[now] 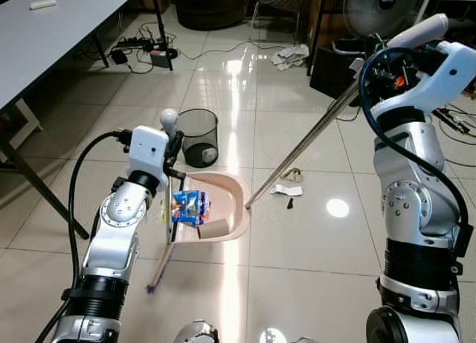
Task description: Sweep floor
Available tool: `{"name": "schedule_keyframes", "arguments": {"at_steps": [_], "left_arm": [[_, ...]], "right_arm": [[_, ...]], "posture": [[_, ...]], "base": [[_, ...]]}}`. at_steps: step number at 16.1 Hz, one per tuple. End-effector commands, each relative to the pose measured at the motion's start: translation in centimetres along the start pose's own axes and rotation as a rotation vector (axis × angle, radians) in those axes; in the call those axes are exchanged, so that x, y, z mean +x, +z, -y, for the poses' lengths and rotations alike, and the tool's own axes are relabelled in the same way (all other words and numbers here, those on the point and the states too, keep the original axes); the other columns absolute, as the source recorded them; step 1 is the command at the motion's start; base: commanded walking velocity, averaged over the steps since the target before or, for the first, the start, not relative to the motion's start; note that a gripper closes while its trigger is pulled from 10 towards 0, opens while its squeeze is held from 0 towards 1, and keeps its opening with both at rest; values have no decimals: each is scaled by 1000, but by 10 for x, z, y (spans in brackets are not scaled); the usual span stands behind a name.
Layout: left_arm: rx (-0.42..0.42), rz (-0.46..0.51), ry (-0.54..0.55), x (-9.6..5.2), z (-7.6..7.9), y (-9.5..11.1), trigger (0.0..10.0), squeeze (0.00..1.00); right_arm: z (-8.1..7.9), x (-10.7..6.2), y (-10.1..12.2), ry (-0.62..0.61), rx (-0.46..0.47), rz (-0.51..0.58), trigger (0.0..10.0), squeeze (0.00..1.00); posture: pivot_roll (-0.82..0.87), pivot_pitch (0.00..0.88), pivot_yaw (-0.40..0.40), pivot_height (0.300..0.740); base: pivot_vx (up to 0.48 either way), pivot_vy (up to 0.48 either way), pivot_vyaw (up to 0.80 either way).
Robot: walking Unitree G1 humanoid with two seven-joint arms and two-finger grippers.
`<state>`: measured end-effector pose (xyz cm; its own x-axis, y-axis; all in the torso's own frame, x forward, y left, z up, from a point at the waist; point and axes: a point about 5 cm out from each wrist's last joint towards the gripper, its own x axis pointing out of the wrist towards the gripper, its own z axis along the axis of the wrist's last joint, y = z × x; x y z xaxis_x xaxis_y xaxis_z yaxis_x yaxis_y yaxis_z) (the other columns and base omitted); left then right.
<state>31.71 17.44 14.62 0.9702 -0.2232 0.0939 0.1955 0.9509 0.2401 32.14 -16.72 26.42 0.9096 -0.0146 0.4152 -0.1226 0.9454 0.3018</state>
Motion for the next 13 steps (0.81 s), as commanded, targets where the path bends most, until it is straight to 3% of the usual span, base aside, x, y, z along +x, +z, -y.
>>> {"name": "schedule_keyframes", "arguments": {"at_steps": [1, 8, 13], "left_arm": [[8, 41, 6, 3, -3, 10, 10000, 0], [8, 38, -12, 1, 2, 7, 10000, 0], [-1, 7, 32, -6, -8, -4, 10000, 0]], "right_arm": [[-7, 5, 14, 15, 43, 82, 10000, 0], [1, 8, 22, -38, 98, 139, 10000, 0], [3, 9, 24, -9, 1, 130, 10000, 0]], "posture": [[16, 16, 52, 740], [11, 16, 53, 740], [2, 10, 52, 740]], "base": [[0, 0, 0], [0, 0, 0], [152, 0, 0]]}}
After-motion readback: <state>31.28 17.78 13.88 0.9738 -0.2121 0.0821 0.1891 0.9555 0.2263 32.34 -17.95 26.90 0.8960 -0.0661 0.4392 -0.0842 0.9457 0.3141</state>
